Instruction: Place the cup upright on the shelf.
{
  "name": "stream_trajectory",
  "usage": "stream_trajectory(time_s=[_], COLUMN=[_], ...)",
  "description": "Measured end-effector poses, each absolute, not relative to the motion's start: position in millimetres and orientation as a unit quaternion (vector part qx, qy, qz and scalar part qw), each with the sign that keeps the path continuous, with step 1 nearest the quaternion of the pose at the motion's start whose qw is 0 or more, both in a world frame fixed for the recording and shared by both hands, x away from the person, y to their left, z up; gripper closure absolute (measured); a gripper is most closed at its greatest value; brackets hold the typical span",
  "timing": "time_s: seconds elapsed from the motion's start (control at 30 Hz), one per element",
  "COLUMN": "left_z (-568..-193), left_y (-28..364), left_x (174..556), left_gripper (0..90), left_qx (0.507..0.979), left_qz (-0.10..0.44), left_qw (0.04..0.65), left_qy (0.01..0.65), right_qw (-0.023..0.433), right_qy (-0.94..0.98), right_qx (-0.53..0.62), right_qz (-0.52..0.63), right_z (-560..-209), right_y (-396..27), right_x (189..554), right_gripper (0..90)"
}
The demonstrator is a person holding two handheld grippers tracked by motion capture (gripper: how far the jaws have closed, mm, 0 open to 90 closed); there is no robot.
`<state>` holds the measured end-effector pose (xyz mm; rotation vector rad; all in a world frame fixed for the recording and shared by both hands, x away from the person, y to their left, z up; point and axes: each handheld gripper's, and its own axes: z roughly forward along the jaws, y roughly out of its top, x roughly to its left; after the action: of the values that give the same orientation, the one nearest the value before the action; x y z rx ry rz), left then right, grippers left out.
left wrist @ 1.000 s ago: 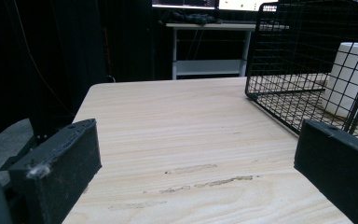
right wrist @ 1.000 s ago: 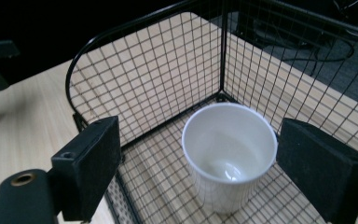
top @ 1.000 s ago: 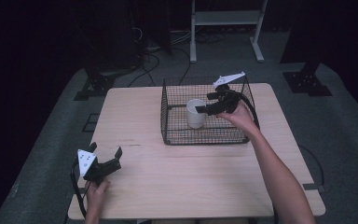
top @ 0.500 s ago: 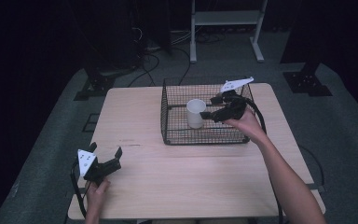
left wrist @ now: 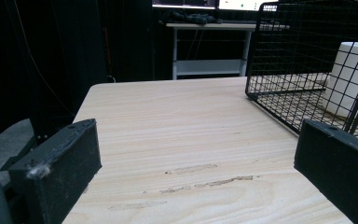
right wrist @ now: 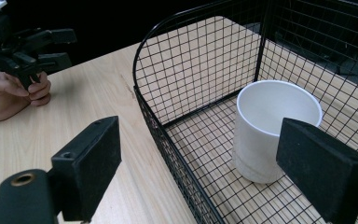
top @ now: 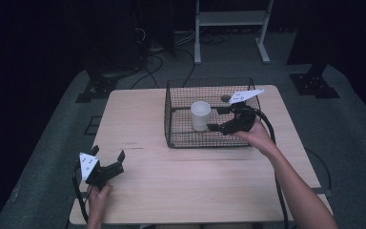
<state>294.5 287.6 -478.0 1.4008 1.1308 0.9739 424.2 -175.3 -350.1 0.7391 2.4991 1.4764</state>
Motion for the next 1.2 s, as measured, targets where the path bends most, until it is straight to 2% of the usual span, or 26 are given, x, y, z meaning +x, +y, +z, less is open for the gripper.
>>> stream_trajectory(time_s=[1.2], left_z=[-478.0], left_y=[287.4], left_x=[294.6], left_gripper=[0.0], left_qx=[0.586], left_qz=[0.407], left_qw=[0.52], left_qy=[0.47], right_qw=[0.047], right_qy=[0.83], right_qx=[0.247], right_qz=[0.498], right_z=[-385.1], right_y=[-200.5], right_x=[387.5], right_gripper=[13.0])
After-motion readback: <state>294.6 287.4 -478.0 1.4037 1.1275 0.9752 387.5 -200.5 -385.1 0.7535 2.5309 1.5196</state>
